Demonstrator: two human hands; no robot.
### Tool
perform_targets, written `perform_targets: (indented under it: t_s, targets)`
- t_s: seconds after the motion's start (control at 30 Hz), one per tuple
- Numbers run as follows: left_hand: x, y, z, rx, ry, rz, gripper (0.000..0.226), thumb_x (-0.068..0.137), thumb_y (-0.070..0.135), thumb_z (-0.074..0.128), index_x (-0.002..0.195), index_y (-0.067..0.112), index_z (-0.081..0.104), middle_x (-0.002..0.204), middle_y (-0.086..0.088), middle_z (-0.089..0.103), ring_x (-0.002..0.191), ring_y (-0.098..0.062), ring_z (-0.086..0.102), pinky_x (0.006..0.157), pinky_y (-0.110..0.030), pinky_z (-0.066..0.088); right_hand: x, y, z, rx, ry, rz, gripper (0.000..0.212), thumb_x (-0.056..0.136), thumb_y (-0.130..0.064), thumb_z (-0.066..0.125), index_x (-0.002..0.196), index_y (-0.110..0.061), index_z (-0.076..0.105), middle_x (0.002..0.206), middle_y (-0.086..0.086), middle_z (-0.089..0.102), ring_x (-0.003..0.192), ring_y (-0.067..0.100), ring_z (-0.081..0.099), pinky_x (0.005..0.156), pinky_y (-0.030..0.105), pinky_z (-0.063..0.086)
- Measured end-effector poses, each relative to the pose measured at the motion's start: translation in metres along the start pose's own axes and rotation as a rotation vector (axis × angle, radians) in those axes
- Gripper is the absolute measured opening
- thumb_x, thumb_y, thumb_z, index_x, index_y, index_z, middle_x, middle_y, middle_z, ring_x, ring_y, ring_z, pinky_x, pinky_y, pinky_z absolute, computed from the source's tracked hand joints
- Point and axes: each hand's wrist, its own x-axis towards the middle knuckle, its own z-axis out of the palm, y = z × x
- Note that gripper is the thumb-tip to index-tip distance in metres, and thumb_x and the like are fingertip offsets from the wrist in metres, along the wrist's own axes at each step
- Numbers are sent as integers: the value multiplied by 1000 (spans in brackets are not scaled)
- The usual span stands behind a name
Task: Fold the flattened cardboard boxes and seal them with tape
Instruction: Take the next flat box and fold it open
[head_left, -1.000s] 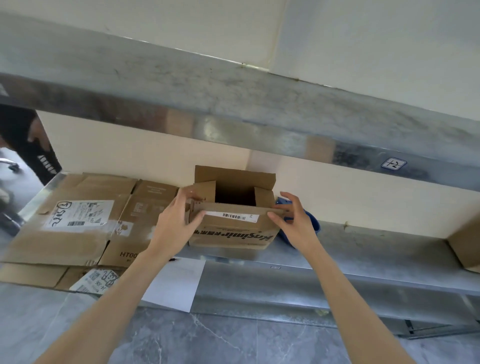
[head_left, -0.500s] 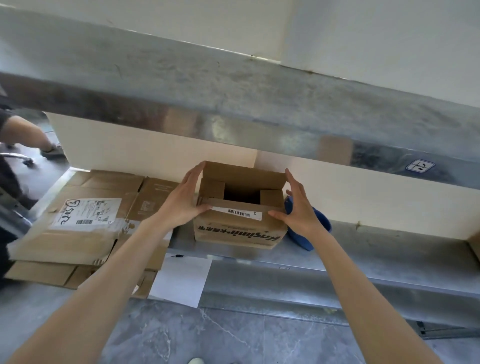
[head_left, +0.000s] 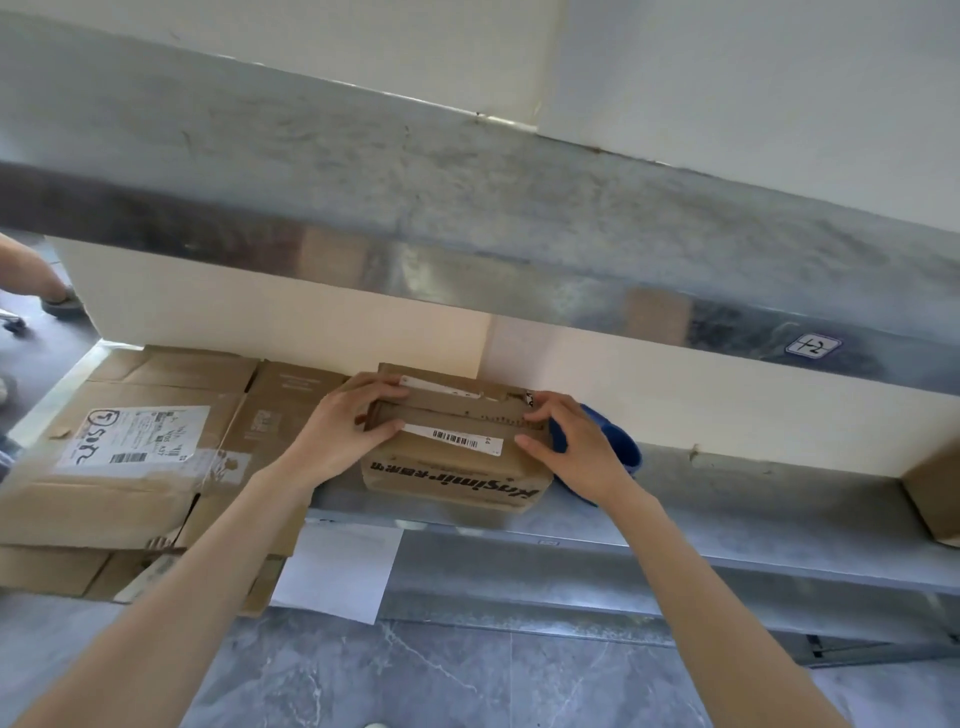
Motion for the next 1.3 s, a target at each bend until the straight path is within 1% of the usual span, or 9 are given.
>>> perform_targets:
  t_s: [0.23,0.37,0.6,0.7,0.8,1.0,1.1,1.2,1.3]
  targets:
    - [-14,7,22,-29,84,41,36,90,16,73,126,19,68,137,15,53,126,-12,52,106,-34,43,-2,7,4,7,33,-63,49,93,-40,66,139,-39,48,142,-20,33,134,6,35,108,28,38]
    - [-15,6,24,-63,116,44,34,89,16,74,123,20,69,137,15,55,126,-11,53,102,-36,48,-1,8,14,-53,72,-64,42,95,-40,61,136,-36,54,149,-15,35,142,13,30,114,35,33]
    - [-17,2,25,-131,115,43,34,86,17,77,119,26,70,135,25,54,123,8,49,87,-28,52,-1,12,14,-7,85,-68,38,93,-42,64,130,-34,57,143,-18,39,138,9,34,111,27,30]
    - [-16,2,24,-128,122,48,33,85,16,78,116,24,70,134,21,56,121,9,50,89,-29,53,0,20,6,57,261,-17,30,97,-34,61,126,-25,58,128,-14,46,124,10,46,103,24,36]
    - [-15,3,24,-141,135,44,31,84,15,79,111,25,69,133,23,57,120,9,52,89,-31,55,-2,38,-5,9,382,146,31,103,-33,50,131,-20,55,125,-1,51,118,19,52,99,31,42]
    - [-15,3,25,-184,117,-2,31,83,13,78,107,28,66,133,25,57,122,8,51,94,-41,56,-2,72,-9,-92,186,329,48,100,-31,56,144,-21,41,124,16,52,110,35,54,90,41,46]
    - [-17,2,25,-192,114,3,30,83,13,78,107,28,67,137,22,54,125,3,50,97,-42,53,1,79,-4,-151,64,369,64,96,-35,62,151,-27,30,135,16,53,112,35,58,89,40,49]
    - [-18,2,26,-205,132,-11,29,82,10,79,106,24,68,138,15,50,127,-3,49,97,-41,52,9,83,-4,-198,-30,391,76,95,-38,62,155,-36,15,134,14,59,106,36,65,73,34,48]
    - [-19,1,26,-208,133,-23,29,82,11,79,105,25,68,136,13,50,127,-2,48,92,-35,54,15,86,-8,-200,-60,406,80,92,-43,65,153,-41,13,135,13,59,110,35,63,76,34,46]
